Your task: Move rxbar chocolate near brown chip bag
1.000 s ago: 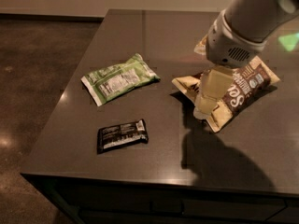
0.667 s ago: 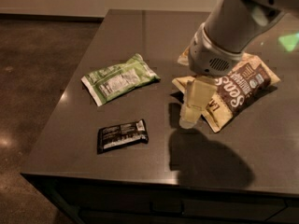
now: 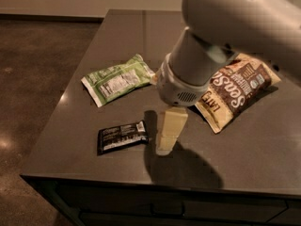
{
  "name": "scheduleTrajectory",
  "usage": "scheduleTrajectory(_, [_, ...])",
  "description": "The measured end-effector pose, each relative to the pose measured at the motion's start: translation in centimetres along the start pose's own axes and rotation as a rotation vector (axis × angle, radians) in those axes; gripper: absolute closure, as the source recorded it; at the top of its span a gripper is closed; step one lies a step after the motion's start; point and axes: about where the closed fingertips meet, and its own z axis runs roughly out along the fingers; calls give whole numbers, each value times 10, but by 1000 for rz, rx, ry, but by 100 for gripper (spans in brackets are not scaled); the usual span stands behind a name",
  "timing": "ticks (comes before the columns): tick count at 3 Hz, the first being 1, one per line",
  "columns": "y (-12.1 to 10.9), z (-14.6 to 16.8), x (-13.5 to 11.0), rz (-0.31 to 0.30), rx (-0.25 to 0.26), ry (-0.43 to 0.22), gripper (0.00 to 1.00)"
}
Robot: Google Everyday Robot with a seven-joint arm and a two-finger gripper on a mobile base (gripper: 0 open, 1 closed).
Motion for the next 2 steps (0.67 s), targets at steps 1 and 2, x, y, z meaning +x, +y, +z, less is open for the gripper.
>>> scheduleTrajectory(1, [10, 22, -17, -44, -13, -10, 0])
scheduleTrajectory(2, [14, 40, -28, -70, -47, 0, 0])
